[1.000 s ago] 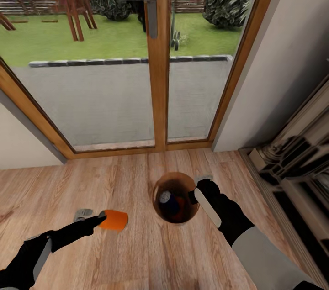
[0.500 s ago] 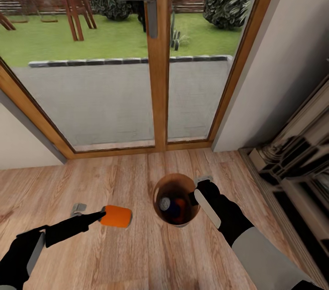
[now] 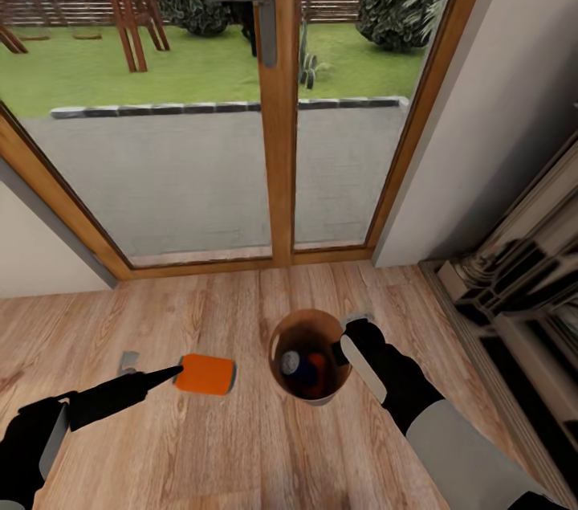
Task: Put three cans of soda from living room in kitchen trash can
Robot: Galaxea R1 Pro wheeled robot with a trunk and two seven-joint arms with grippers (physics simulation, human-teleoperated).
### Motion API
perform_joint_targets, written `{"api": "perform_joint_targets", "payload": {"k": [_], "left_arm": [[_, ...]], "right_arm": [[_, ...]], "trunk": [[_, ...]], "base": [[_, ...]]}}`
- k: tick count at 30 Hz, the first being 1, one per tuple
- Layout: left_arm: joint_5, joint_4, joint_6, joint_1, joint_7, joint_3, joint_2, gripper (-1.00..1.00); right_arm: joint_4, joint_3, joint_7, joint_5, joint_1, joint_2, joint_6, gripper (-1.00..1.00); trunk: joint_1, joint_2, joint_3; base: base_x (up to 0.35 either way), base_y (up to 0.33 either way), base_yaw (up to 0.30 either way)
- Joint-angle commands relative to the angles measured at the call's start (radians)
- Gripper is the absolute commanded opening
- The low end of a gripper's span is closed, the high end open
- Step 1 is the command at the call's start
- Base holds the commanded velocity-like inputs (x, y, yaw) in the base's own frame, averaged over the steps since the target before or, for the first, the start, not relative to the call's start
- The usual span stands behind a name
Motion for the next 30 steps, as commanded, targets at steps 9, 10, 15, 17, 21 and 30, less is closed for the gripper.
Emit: {"api": "perform_joint_targets", "payload": {"k": [9, 10, 15, 17, 21, 30], "left_arm": [[0.000, -0.009, 0.031, 0.000, -0.056, 0.003, 0.000, -1.00], [0.000, -0.009, 0.032, 0.000, -0.057, 0.004, 0.000, -1.00], [0.000, -0.008, 0.035, 0.000, -0.088, 0.003, 0.000, -1.00], [0.001, -0.008, 0.035, 0.000, -0.097, 0.003, 0.000, -1.00], [0.001, -0.008, 0.036, 0.000, -0.110, 0.004, 0.000, -1.00], [0.001, -0.007, 0.046, 0.000, -0.177, 0.002, -0.001, -1.00]], "right_arm": [[0.009, 0.000, 0.006, -0.010, 0.000, 0.003, -0.005, -1.00], [0.012, 0.000, 0.007, -0.010, 0.000, 0.003, -0.005, -1.00], [0.063, 0.001, 0.009, -0.011, 0.000, 0.003, -0.048, -1.00], [0.080, 0.002, 0.009, -0.011, 0.000, 0.004, -0.067, -1.00], [0.116, 0.018, 0.010, -0.011, 0.000, 0.004, -0.092, -1.00], [0.161, 0.043, 0.011, -0.011, -0.001, 0.004, -0.136, -1.00]], "trunk": [[0.000, 0.000, 0.000], [0.000, 0.000, 0.000], [0.000, 0.000, 0.000], [0.000, 0.000, 0.000], [0.000, 0.000, 0.000], [0.000, 0.000, 0.000]], "base": [[0.000, 0.000, 0.000], [0.000, 0.000, 0.000], [0.000, 0.000, 0.000], [0.000, 0.000, 0.000], [0.000, 0.000, 0.000], [0.000, 0.000, 0.000]]}}
